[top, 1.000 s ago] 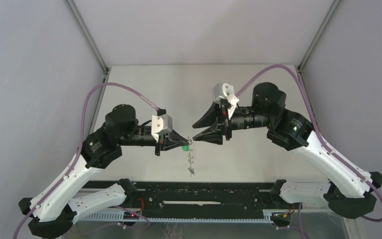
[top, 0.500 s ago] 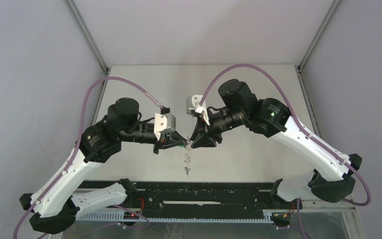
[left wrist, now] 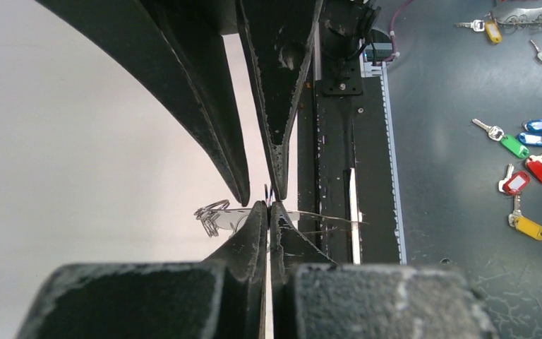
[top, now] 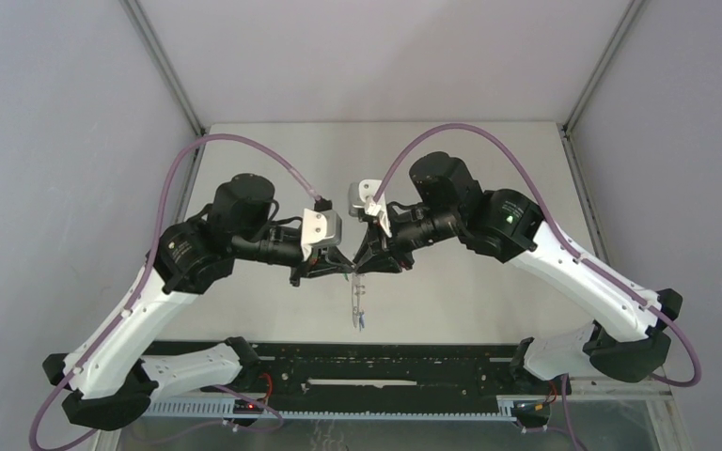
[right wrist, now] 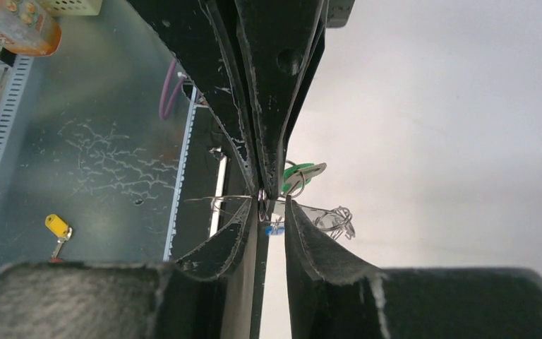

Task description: Put the keys on the keyring

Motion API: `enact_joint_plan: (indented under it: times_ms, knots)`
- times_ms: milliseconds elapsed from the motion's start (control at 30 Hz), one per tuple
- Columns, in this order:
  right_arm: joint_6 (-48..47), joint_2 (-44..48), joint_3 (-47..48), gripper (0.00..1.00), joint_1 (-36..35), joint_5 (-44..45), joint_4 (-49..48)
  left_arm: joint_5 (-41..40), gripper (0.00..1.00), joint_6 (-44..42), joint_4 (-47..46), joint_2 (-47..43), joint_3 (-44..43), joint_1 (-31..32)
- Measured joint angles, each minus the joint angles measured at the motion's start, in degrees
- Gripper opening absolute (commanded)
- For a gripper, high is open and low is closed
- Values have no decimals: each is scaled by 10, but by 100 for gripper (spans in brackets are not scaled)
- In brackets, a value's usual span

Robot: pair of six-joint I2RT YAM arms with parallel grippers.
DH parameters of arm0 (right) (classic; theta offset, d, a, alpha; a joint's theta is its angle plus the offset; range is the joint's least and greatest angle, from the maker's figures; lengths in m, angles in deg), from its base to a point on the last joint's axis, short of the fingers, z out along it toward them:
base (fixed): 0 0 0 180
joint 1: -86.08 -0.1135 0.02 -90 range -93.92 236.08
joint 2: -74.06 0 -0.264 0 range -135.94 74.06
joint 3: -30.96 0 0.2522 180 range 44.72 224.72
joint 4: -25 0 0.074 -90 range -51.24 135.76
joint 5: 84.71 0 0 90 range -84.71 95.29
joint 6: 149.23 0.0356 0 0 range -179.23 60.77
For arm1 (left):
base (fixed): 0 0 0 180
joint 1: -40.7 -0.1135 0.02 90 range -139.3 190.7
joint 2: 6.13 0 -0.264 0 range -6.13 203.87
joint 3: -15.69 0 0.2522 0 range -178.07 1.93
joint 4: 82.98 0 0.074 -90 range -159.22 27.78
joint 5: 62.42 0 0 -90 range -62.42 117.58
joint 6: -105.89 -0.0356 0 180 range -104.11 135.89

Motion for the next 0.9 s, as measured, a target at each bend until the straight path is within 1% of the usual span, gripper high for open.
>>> enact_joint_plan:
  times_ms: [67,200,333,367,400,433,500,633,667,700,767,867,900]
  knots:
    - [1,0,-5,23,0,0,-2,-4,0,-3,9,5,-10,0]
    - [1,1,-15,1,0,-2,-3,-7,0,-8,13,9,-20,0]
    - [3,2,-18,0,0,5,-5,-9,0,-9,16,10,-20,0]
    - [3,3,-21,9,0,8,-9,-10,0,-10,16,11,-20,1]
    - [5,5,-24,15,-1,12,-11,-11,0,-10,17,11,-20,1]
    - [8,7,-26,19,-2,14,-13,-11,0,-12,17,11,-20,2]
    - [12,9,-26,23,-2,21,-14,-12,0,-16,17,11,-20,5]
    - [14,11,-26,24,-3,28,-20,-14,0,-20,17,12,-20,8]
    - [14,12,-26,23,-3,29,-21,-14,0,-21,17,12,-20,8]
    - [14,13,-26,21,-3,30,-21,-14,0,-23,17,12,-20,9]
    - [13,13,-26,11,-3,30,-19,-14,0,-24,17,13,-20,9]
    - [9,12,-19,0,-3,28,-9,-15,0,-24,16,13,-20,9]
    - [8,9,-13,0,-3,26,-2,-15,0,-24,16,13,-20,9]
